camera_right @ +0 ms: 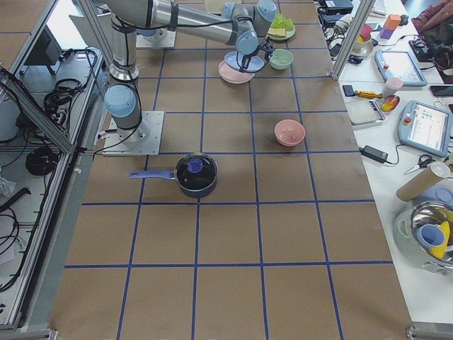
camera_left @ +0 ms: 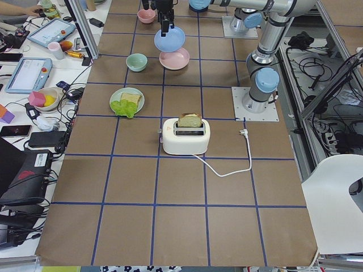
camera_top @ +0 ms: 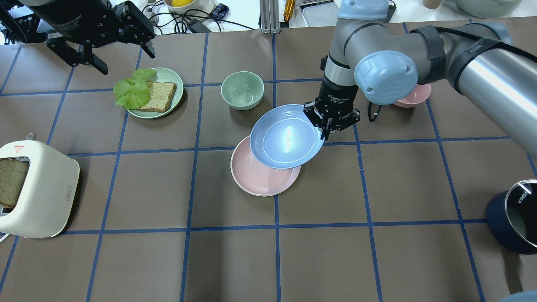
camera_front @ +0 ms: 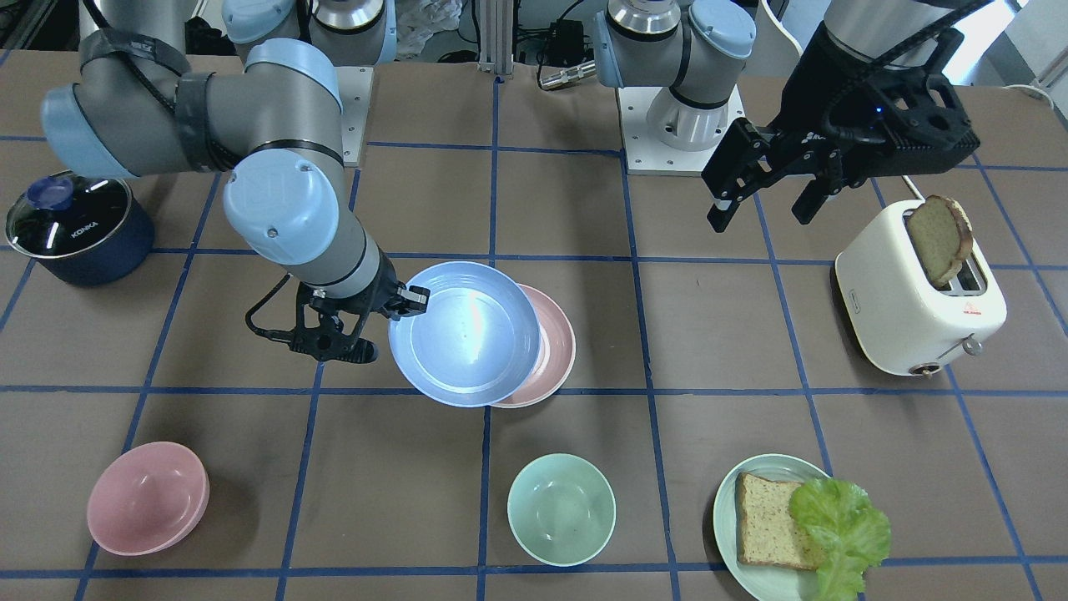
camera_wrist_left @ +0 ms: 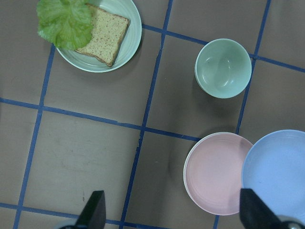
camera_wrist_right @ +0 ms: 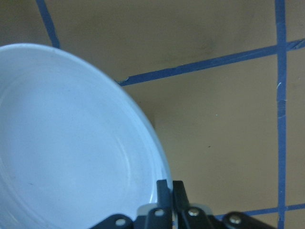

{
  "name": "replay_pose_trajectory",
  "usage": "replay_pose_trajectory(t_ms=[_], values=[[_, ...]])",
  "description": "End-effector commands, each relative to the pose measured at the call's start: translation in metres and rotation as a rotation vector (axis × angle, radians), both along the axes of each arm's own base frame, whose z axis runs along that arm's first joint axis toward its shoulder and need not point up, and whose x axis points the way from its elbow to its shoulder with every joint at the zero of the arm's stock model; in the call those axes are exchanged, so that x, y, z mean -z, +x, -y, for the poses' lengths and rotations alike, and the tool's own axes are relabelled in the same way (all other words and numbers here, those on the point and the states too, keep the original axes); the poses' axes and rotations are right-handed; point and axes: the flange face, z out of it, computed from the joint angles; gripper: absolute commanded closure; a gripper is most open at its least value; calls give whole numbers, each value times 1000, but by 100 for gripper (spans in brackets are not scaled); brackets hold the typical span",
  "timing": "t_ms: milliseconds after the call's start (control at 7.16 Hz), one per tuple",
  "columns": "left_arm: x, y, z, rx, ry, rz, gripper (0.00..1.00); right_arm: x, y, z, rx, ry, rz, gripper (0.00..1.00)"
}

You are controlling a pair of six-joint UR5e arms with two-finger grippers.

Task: Stack three plates with pink and blue
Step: 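Lower the blue plate onto the pink plate with right gripper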

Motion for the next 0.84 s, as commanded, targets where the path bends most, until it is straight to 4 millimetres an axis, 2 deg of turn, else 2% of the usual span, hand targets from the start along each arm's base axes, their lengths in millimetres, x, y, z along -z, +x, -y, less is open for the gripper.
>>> replay_pose_trajectory(t_ms=[0, 419, 699], values=[[11, -2, -6, 15, 11, 8, 0, 10, 25, -8, -7, -1, -6, 100], [9, 7, -7, 83, 8, 103, 0, 38, 36, -21, -2, -41, -2, 100], [15, 7, -9, 103, 20, 109, 0, 41, 40, -24, 13, -42, 39, 100]])
